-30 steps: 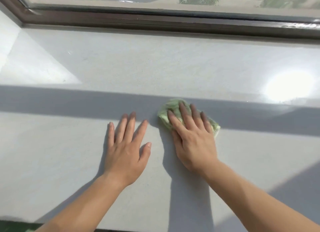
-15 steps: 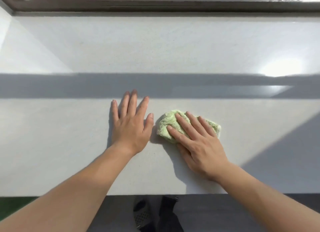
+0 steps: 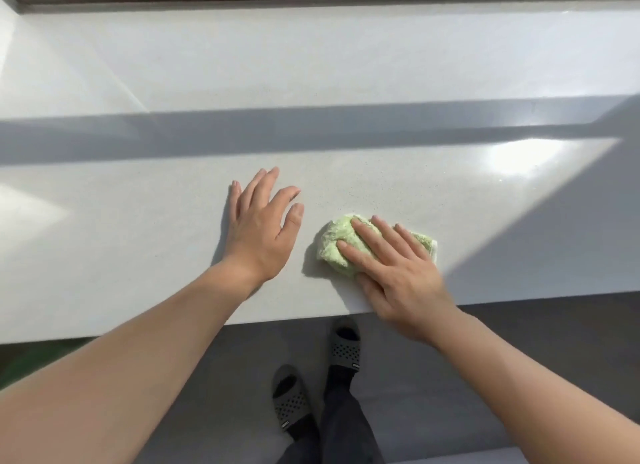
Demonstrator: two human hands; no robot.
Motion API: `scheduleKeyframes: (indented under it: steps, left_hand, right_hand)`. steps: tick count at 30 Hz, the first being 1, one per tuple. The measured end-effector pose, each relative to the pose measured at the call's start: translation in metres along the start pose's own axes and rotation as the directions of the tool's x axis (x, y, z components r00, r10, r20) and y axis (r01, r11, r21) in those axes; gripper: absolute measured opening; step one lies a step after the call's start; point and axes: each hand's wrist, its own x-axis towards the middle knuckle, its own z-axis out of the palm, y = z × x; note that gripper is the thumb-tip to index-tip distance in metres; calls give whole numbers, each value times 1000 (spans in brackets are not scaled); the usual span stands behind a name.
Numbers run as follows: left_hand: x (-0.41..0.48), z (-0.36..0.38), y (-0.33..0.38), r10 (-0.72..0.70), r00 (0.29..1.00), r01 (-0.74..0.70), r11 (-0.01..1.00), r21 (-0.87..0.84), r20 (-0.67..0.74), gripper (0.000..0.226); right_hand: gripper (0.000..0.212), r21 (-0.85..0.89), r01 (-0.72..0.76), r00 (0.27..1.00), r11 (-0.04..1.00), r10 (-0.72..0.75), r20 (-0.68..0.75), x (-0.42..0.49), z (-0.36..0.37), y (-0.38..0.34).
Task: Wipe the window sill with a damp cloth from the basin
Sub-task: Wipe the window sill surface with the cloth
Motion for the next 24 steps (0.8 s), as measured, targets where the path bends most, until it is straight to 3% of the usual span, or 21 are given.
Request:
scheduleKeyframes:
  steps: [2,4,6,8,10,11,13,15,17,20,22,24]
  left_hand:
    - [-4,3,1,-2,999,1,999,33,41,55]
    - [-2,6,4,-30,998,27,998,65,47,54]
    - [0,8,9,-57,997,51,993,110,48,50]
    - [1,10,14,-89,995,80,986,149,53,49]
    - [0,12,19,-123,991,111,976,186,53,49]
    - [-2,12,21,-135,990,122,973,196,53,50]
    - [-5,14,29,-132,990,121,976,182,48,53]
    - [-3,23,43,-91,995,83,986,144,45,55]
    - [5,33,59,-38,998,32,994,104,50,56]
    - [18,48,79,-26,998,21,997,80,61,56]
    - [24,56,86,-66,995,59,993,99,70,56]
    - [34,64,93,-137,988,128,985,114,67,56]
  right_hand:
    - [49,64,-320,944,945,324,-64,14,-3,7]
    - [51,102,-476,865,874,486,-129,21,3,-12]
    - [49,57,-362,917,931,366,-161,10,14,-32]
    - [47,17,-116,988,993,117,-105,-12,19,-30]
    - [48,-1,57,998,998,-57,-8,-25,9,-5]
    - [48,-9,58,998,998,-58,-3,-27,4,10]
    - [47,6,-139,987,990,139,-79,-23,-6,39]
    - [49,92,-401,903,911,411,-129,-15,-14,55]
    - [51,109,-473,860,874,485,-156,-15,-10,48]
    - [50,-10,-197,978,980,196,-76,-48,2,38]
    - [50,-31,8,999,1000,-7,36,-60,-5,61]
    - [49,-35,22,999,999,-21,41,-52,-13,97]
